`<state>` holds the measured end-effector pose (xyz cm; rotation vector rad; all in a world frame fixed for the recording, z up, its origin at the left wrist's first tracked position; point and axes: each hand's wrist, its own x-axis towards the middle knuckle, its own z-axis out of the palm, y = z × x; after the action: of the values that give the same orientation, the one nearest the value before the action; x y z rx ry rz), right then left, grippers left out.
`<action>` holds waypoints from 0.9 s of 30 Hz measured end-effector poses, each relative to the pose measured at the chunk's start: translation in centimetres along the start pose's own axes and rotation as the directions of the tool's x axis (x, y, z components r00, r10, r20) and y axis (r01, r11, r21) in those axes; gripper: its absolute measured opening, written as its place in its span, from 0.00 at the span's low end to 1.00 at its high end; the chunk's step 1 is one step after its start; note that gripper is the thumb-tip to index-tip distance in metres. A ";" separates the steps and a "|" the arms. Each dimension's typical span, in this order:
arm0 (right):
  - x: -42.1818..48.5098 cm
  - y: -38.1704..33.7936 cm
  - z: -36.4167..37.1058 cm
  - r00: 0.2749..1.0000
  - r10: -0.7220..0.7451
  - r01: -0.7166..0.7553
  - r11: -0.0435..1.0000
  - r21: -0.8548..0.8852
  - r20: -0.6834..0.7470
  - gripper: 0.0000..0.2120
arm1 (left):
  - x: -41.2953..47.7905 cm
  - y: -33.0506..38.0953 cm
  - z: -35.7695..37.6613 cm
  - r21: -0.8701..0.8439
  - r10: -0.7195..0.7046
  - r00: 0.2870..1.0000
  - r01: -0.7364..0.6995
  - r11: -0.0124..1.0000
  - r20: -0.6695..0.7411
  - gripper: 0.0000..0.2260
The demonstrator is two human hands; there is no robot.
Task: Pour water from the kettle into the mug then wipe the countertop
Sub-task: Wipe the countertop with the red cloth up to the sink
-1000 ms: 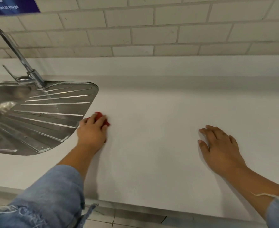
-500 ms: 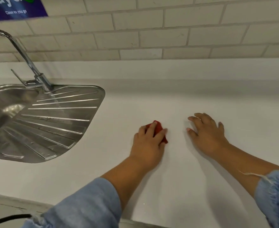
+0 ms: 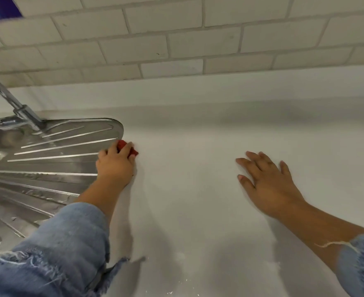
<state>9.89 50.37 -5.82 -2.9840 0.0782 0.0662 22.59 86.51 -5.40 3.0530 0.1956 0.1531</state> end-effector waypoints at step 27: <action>-0.3 -0.2 -0.3 1.000 0.002 -0.002 1.000 -0.009 -0.029 0.25 | -14.0 -7.9 -4.8 -0.194 -0.164 0.972 0.130 0.972 -0.168 0.15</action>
<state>9.60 50.56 -5.49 -2.9945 0.0850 0.0238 7.26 92.79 -2.60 2.8281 0.3960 0.4176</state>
